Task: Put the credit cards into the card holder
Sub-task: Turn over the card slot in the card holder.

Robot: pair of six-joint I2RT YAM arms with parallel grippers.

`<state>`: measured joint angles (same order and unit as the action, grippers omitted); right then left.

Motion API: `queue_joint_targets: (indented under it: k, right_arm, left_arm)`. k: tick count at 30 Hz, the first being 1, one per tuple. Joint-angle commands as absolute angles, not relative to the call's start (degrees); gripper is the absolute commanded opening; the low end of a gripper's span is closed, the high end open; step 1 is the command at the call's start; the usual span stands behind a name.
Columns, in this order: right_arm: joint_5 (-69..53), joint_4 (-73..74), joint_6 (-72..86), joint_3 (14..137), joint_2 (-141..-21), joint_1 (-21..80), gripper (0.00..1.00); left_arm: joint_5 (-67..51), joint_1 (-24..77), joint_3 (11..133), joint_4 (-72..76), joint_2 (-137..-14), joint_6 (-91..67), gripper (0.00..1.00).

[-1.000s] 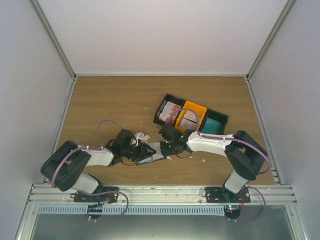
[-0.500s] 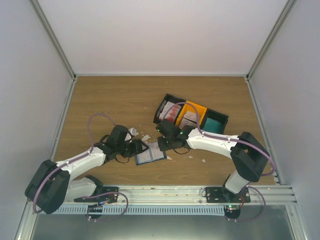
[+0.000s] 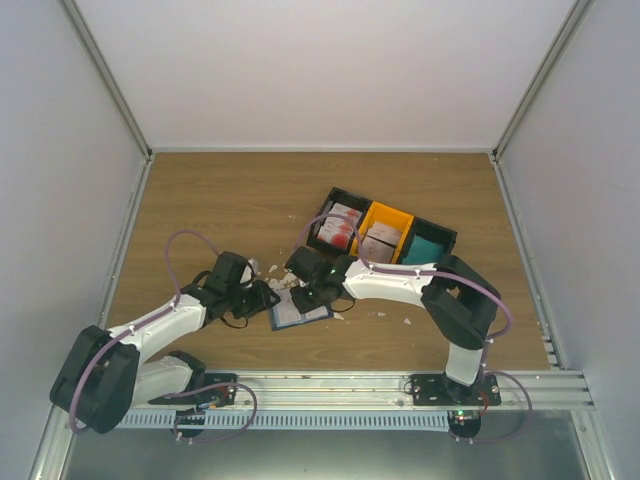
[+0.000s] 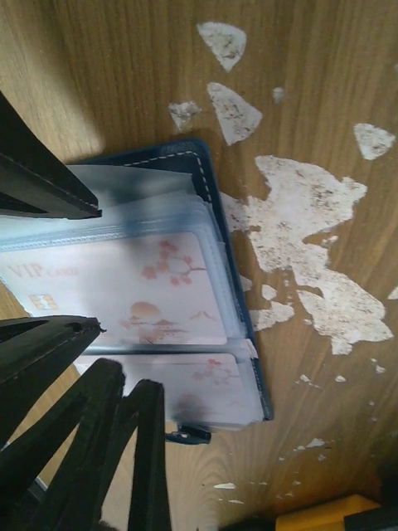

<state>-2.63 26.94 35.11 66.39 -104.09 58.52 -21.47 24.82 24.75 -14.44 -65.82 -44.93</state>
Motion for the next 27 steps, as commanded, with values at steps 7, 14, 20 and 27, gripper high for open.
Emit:
queue_joint_targets:
  k: [7,14,20,27]
  right_arm:
    - [-5.7,26.7,33.1,67.2,-108.0,58.9,0.21]
    - [-4.5,27.9,33.1,67.3,-109.2,58.9,0.18]
    - [-3.8,28.9,33.2,67.2,-110.3,58.9,0.15]
    - [-3.6,29.0,33.6,67.0,-110.7,58.9,0.12]
  left_arm:
    - [-28.2,23.4,21.6,-8.6,-67.7,-43.8,0.3]
    - [-29.0,22.7,21.8,-7.9,-68.7,-43.5,0.2]
    - [-25.4,22.4,22.9,-11.6,-65.3,-43.1,0.25]
    - [-26.8,21.9,24.2,-13.5,-63.3,-43.0,0.24]
